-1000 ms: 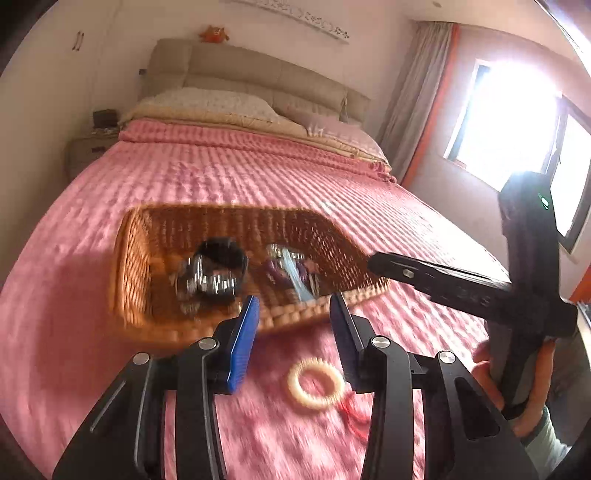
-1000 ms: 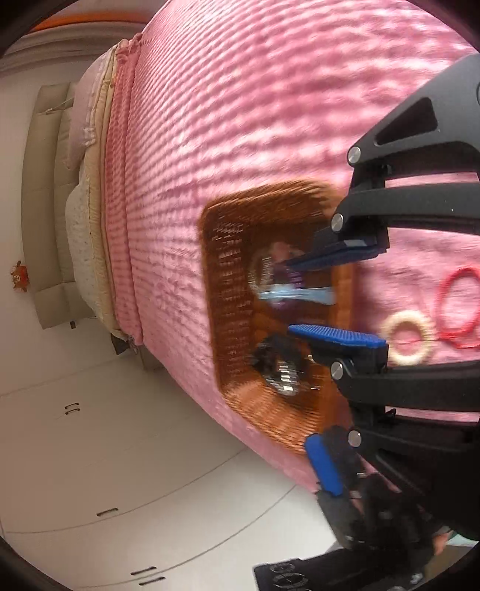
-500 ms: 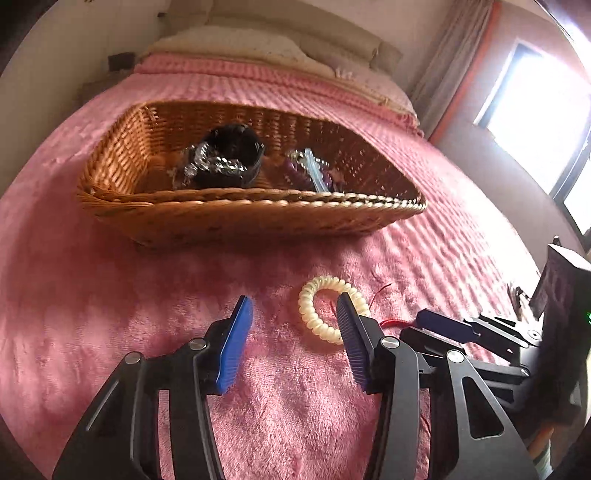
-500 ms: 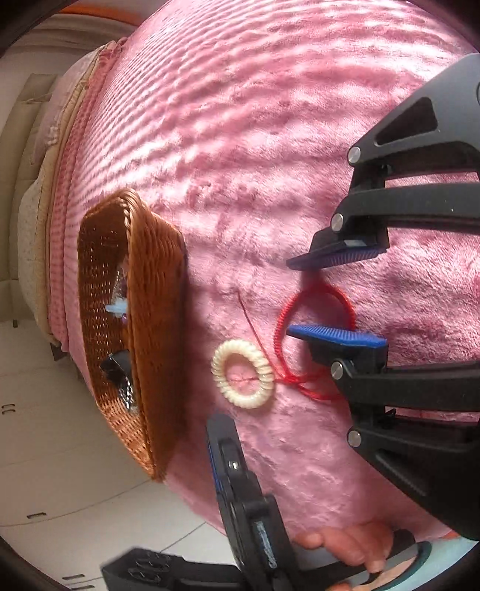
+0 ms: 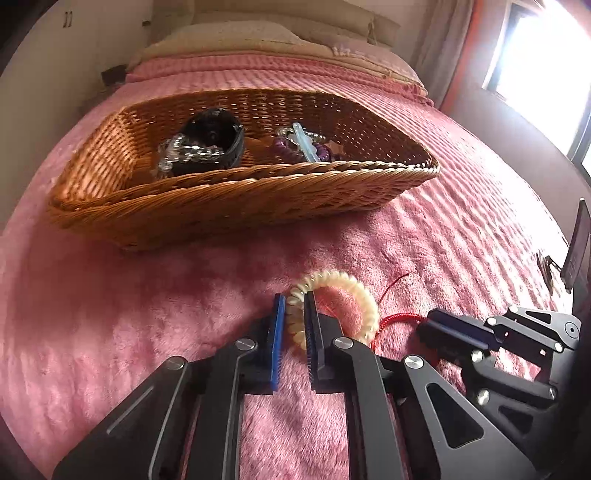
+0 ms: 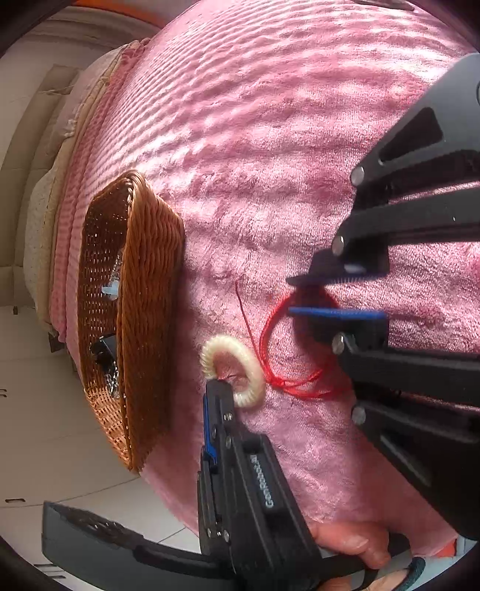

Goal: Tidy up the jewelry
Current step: 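Grasp the cream coil bracelet with the left tool while the right grasps the red string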

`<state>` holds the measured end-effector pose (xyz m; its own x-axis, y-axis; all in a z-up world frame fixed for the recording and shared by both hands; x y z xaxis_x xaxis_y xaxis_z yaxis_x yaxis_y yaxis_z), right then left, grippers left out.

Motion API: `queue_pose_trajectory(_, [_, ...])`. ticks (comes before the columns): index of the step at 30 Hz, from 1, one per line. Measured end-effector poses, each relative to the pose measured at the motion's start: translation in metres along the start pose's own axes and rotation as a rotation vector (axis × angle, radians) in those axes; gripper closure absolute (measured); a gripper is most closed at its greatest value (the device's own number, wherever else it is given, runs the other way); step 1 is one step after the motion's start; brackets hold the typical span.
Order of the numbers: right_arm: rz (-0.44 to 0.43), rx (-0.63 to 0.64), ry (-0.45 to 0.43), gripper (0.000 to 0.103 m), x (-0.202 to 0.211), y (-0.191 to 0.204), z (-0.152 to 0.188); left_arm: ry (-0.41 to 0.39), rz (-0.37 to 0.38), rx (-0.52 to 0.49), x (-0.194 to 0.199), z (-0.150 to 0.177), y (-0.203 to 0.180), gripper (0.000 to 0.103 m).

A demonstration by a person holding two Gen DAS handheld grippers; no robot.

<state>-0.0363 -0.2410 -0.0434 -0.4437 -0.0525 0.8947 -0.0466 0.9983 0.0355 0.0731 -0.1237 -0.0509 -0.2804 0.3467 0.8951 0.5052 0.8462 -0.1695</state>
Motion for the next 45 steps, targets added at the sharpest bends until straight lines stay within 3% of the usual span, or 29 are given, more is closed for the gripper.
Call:
queue_pose_trajectory(10, [0.009,-0.086,0.025,0.098,0.003,-0.010,0.005,0.013,-0.034,0.117,0.032,0.047,0.043,0.094])
queue_pose_trajectory(16, [-0.020,-0.104,0.040,0.096,0.003,-0.007,0.009,-0.003,-0.061,0.136,0.046,0.083,0.057,0.092])
queue_pose_trajectory(27, [-0.044,-0.100,0.066,0.089,-0.004,-0.010,0.003,-0.031,-0.087,0.102,0.041,0.091,0.049,0.084])
queue_pose_trajectory(30, [-0.060,-0.110,0.053,0.077,-0.004,-0.010,0.001,-0.034,-0.065,0.111,0.041,0.091,0.052,0.083])
queue_pose_trajectory(32, [-0.103,-0.130,0.069,0.058,-0.005,-0.013,-0.002,-0.038,-0.044,0.107,0.042,0.092,0.052,0.077])
queue_pose_trajectory(33, [-0.120,-0.136,0.073,0.038,-0.005,-0.014,-0.003,-0.041,-0.039,0.102,0.042,0.092,0.051,0.072])
queue_pose_trajectory(34, [-0.140,-0.138,0.070,0.035,-0.005,-0.013,-0.003,-0.044,-0.039,0.098,0.042,0.093,0.051,0.068])
queue_pose_trajectory(39, [-0.031,-0.140,0.049,0.035,-0.002,-0.008,-0.004,-0.054,-0.049,0.082,0.043,0.096,0.046,0.064])
queue_pose_trajectory(43, [-0.050,-0.119,0.094,0.023,-0.007,-0.016,-0.008,-0.058,-0.018,0.094,0.044,0.097,0.047,0.063])
queue_pose_trajectory(45, [-0.015,-0.075,0.120,0.016,-0.014,-0.010,-0.007,-0.058,-0.020,0.091,0.044,0.098,0.046,0.062])
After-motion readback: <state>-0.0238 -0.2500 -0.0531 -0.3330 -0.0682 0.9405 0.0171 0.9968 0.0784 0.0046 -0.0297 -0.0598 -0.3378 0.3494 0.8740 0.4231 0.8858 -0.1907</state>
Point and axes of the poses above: each gripper's, at about its wrist camera, not at the fingertips, and x roughly against the way its jaws point, y to its left, z to its underside, the point moved 2 cm from there along -x, roughly the way its jaws point, and after that the axes turned 14 degrees about y, right-handed, at the moved point
